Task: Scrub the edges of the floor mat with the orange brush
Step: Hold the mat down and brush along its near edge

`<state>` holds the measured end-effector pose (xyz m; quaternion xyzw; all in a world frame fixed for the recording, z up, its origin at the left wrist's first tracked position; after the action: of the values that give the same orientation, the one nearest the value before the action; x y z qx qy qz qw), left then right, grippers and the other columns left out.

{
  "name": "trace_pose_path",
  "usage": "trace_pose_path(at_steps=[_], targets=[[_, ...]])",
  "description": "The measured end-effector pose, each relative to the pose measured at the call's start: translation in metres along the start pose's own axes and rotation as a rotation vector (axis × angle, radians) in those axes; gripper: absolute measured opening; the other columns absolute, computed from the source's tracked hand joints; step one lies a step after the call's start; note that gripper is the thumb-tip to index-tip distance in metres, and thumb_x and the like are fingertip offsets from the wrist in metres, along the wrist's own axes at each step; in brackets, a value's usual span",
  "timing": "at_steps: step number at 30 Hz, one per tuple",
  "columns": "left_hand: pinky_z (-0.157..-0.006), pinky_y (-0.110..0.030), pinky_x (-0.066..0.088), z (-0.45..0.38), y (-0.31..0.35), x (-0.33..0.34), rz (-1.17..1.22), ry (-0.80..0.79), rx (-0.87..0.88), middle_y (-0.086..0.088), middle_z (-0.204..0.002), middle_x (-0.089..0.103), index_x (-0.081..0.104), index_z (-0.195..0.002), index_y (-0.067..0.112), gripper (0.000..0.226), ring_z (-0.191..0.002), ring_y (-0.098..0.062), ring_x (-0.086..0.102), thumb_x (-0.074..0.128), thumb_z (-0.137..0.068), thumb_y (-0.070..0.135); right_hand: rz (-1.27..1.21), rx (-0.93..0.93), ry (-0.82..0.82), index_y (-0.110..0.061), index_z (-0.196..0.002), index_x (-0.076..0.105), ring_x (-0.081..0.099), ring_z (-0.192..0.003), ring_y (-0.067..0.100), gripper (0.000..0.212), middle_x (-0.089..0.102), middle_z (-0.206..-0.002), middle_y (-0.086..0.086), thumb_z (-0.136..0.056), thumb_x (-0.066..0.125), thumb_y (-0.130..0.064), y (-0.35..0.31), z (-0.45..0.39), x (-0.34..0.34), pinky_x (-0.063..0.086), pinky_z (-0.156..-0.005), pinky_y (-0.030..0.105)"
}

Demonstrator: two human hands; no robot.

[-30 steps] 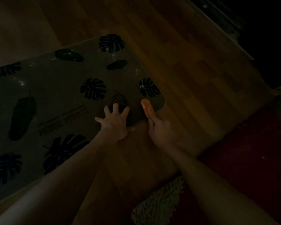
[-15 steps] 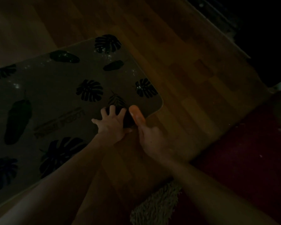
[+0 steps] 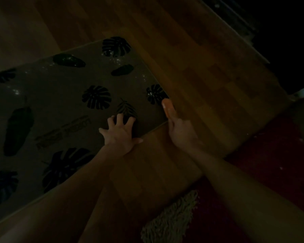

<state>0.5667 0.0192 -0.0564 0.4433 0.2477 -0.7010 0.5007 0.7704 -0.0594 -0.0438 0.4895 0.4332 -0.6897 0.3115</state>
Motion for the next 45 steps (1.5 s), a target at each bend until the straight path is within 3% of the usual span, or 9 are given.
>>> trace_pose_path(at_steps=[3,8,14,18,23,27,31,37,45], targets=[[-0.103,-0.071,0.031,0.000,0.001,0.000,0.000,-0.004,-0.004,-0.005,-0.154,0.012,0.018,-0.148,0.042,0.090,-0.141,-0.039,0.013,0.063,-0.077,0.073,0.024,-0.042,-0.052,-0.041,-0.157,0.006,0.045,-0.049,0.014,0.057,0.043,-0.058,-0.001,-0.106,0.031,-0.042,-0.012,0.024,0.007,0.048,-0.058,0.035],[-0.102,-0.070,0.032,0.000,0.001,-0.003,0.026,0.007,-0.017,-0.006,-0.152,0.016,0.022,-0.147,0.037,0.093,-0.140,-0.039,0.017,0.069,-0.074,0.070,-0.121,-0.140,-0.170,-0.038,-0.157,0.021,0.049,-0.047,0.023,0.052,0.044,-0.057,0.000,-0.107,0.034,-0.038,-0.033,0.040,0.018,0.047,-0.047,0.042],[-0.100,-0.068,0.036,0.005,-0.001,-0.006,0.036,0.032,-0.013,-0.005,-0.149,0.021,0.027,-0.143,0.035,0.092,-0.137,-0.037,0.023,0.069,-0.071,0.073,-0.060,-0.098,-0.093,-0.034,-0.156,0.030,0.052,-0.056,0.017,0.050,0.062,-0.075,0.010,-0.106,0.038,-0.036,0.000,0.008,-0.009,0.051,-0.061,0.035],[-0.100,-0.068,0.034,0.003,-0.004,-0.003,0.036,0.040,-0.012,-0.007,-0.149,0.020,0.026,-0.143,0.035,0.092,-0.138,-0.037,0.022,0.068,-0.071,0.074,-0.155,0.099,-0.054,-0.039,-0.156,0.027,0.063,-0.094,0.030,0.050,0.067,-0.110,0.015,-0.106,0.036,-0.040,0.021,-0.010,-0.016,0.048,-0.093,0.037],[-0.102,-0.069,0.032,-0.001,-0.003,-0.002,0.058,0.023,-0.031,-0.010,-0.152,0.015,0.025,-0.143,0.036,0.093,-0.140,-0.039,0.018,0.071,-0.070,0.072,-0.055,-0.023,-0.019,-0.036,-0.156,0.019,0.064,-0.069,0.024,0.054,0.065,-0.082,0.012,-0.104,0.033,-0.040,-0.020,0.011,0.008,0.057,-0.072,0.042],[-0.105,-0.071,0.028,0.002,-0.004,-0.001,0.096,0.045,-0.047,-0.012,-0.154,0.014,0.026,-0.143,0.032,0.093,-0.142,-0.038,0.018,0.073,-0.071,0.069,-0.059,-0.103,-0.038,-0.041,-0.157,0.013,0.048,-0.047,0.020,0.055,0.046,-0.056,0.000,-0.106,0.034,-0.038,-0.036,0.027,0.021,0.049,-0.049,0.039],[-0.107,-0.071,0.026,0.006,-0.005,0.000,0.125,0.099,-0.022,-0.012,-0.154,0.016,0.028,-0.143,0.029,0.090,-0.143,-0.036,0.018,0.071,-0.073,0.068,-0.076,-0.197,-0.117,-0.048,-0.155,0.013,0.052,-0.051,0.030,0.055,0.057,-0.065,0.013,-0.105,0.033,-0.041,-0.049,0.044,0.032,0.048,-0.050,0.041],[-0.105,-0.068,0.031,0.019,-0.008,-0.001,0.081,-0.020,-0.092,-0.013,-0.156,0.008,0.021,-0.149,0.035,0.088,-0.142,-0.040,0.014,0.061,-0.080,0.072,-0.018,-0.096,-0.132,-0.046,-0.156,0.015,0.040,-0.052,0.016,0.052,0.048,-0.071,0.006,-0.106,0.028,-0.046,-0.020,0.017,0.010,0.025,-0.048,0.027],[-0.104,-0.073,0.028,0.060,-0.088,0.018,0.074,0.045,-0.169,-0.006,-0.160,0.005,0.009,-0.154,0.043,0.087,-0.145,-0.040,0.008,0.051,-0.084,0.074,-0.024,0.007,-0.048,-0.039,-0.159,0.009,0.037,-0.051,0.016,0.058,0.059,-0.073,0.012,-0.106,0.033,-0.038,-0.044,0.029,0.025,0.038,-0.059,0.033]])
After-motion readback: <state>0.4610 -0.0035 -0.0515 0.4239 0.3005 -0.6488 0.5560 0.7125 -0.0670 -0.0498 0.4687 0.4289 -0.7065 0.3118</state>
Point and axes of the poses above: each hand's wrist, its own z-axis away from the middle knuckle, its own x-axis out of the palm, y = z × x, the point moved 6 cm from there along -z, towards the middle knuckle
